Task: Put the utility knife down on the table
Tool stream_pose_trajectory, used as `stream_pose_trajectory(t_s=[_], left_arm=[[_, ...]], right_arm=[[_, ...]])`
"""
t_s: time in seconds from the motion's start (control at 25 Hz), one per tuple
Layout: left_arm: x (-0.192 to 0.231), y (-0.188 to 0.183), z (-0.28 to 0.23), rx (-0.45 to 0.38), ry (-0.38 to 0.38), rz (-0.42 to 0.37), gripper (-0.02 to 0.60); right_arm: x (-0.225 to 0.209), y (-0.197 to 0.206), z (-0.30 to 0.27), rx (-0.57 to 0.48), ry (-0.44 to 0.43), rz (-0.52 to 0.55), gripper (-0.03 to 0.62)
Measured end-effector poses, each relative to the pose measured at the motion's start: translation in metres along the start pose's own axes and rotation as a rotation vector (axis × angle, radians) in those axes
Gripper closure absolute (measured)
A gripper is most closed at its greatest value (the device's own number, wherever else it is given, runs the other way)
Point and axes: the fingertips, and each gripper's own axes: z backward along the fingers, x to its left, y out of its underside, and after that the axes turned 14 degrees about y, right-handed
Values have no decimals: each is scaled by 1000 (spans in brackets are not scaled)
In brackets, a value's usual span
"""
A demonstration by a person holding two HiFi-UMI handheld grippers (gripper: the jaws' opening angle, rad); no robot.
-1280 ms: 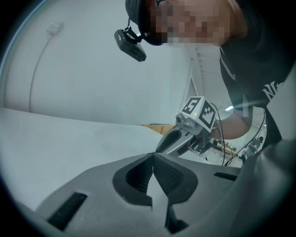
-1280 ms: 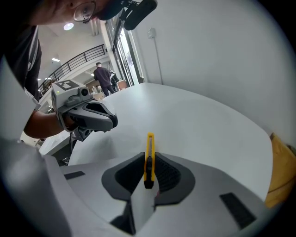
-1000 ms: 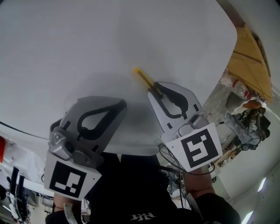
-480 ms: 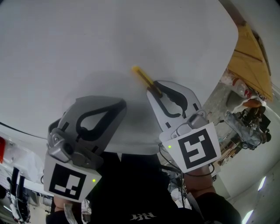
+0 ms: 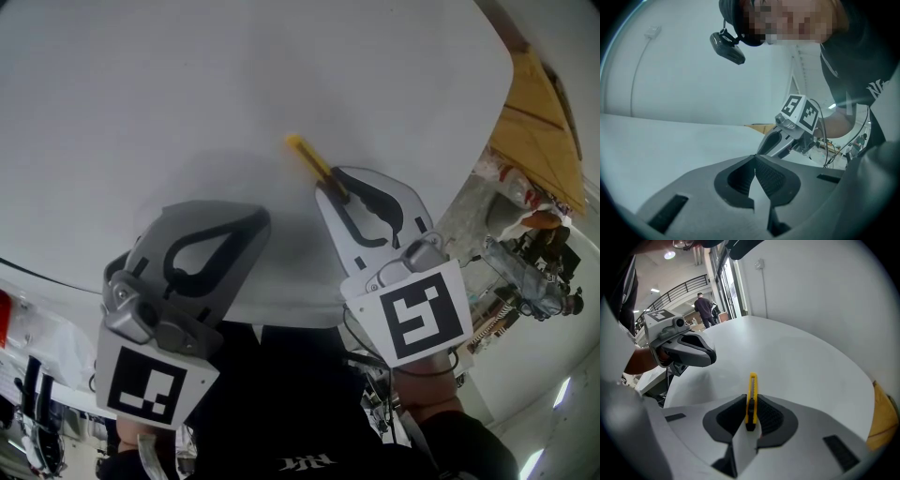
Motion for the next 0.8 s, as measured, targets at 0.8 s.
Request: stream_pose_trajectory(t_s=[0.8], left_arm=[[-28, -5, 11, -28, 10, -51, 576]], right_arm=[[-1, -10, 30, -109, 106, 1, 519]])
